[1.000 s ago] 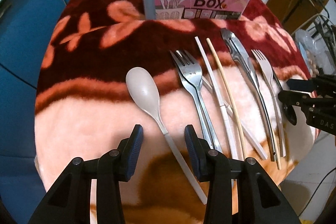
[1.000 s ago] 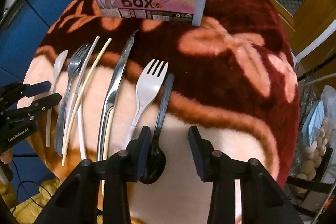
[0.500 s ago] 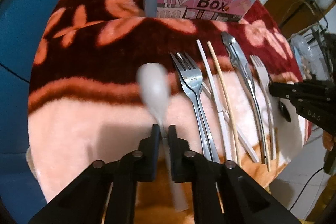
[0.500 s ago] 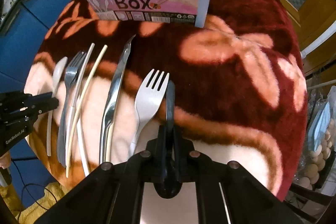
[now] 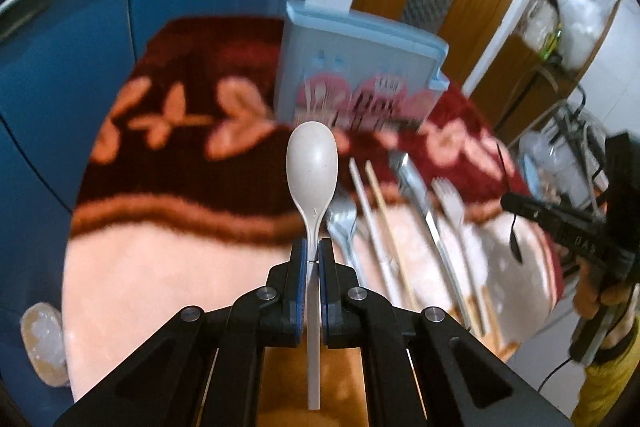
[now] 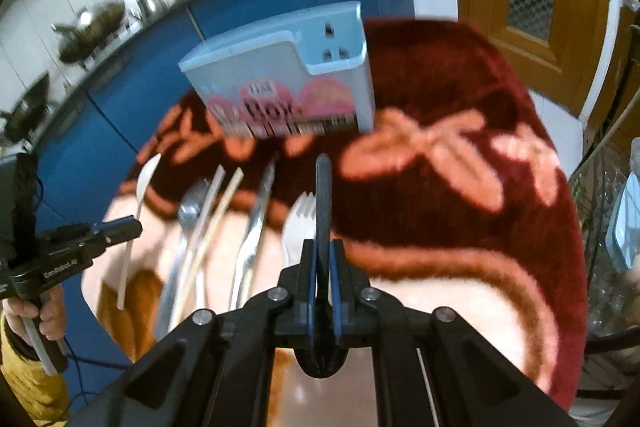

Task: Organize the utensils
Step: 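Lift the white spoon with the left tool and lower it into the blue caddy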

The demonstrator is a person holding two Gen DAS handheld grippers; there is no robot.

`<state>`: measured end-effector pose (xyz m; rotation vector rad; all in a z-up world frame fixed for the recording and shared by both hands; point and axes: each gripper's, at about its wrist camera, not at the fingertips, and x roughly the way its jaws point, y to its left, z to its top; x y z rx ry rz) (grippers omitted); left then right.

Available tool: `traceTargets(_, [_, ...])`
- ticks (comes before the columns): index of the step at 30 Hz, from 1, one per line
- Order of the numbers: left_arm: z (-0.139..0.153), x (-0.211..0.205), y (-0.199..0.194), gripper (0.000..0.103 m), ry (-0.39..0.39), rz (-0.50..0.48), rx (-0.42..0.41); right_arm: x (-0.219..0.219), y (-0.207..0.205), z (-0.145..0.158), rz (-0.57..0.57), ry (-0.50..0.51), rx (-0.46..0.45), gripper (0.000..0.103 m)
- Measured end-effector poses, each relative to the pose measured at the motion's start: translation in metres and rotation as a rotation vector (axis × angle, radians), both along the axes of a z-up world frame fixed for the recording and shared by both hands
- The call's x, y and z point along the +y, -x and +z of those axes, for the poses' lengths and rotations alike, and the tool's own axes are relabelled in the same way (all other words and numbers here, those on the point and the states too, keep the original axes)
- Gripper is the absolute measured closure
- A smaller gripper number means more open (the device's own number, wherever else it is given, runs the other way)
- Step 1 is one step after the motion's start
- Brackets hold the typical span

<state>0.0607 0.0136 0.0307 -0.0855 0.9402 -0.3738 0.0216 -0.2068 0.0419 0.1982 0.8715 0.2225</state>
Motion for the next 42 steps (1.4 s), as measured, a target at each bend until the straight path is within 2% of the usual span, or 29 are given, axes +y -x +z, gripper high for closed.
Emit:
traceTargets(5, [0.024,-0.006,-0.008,0.098,0.044,0.021,-0.129,0.009,-0.002,0.011,-0.010,-0.035,-0.128,0.095])
traceTargets(13, [0.053,-0.020,-0.032,0.098,0.060,0.055,-0.306,0.019,-0.016,0.037,-0.017,-0.031,-0.319,0.095])
traceTargets(19, [0.078,-0.028,-0.064,0.098,0.070,0.099,-0.464,0.018,-0.051,0.048,-0.031,-0.038,-0.399,0.095])
traceTargets(25, [0.094,-0.034,-0.098,0.098,0.113,0.141,-0.540,0.011,-0.088,0.058,-0.055,-0.054,-0.454,0.095])
traceTargets(34, [0.086,-0.047,-0.131,0.098,0.125,0.204,-0.637,0.015,-0.130,0.049,-0.063,-0.046,-0.512,0.095])
traceTargets(37, [0.075,-0.054,-0.138,0.098,0.093,0.217,-0.684,0.014,-0.141,0.041,-0.061,-0.058,-0.512,0.095])
traceTargets(42, [0.052,-0.057,-0.142,0.098,0.078,0.217,-0.694,0.012,-0.152,0.030,-0.053,-0.063,-0.529,0.095])
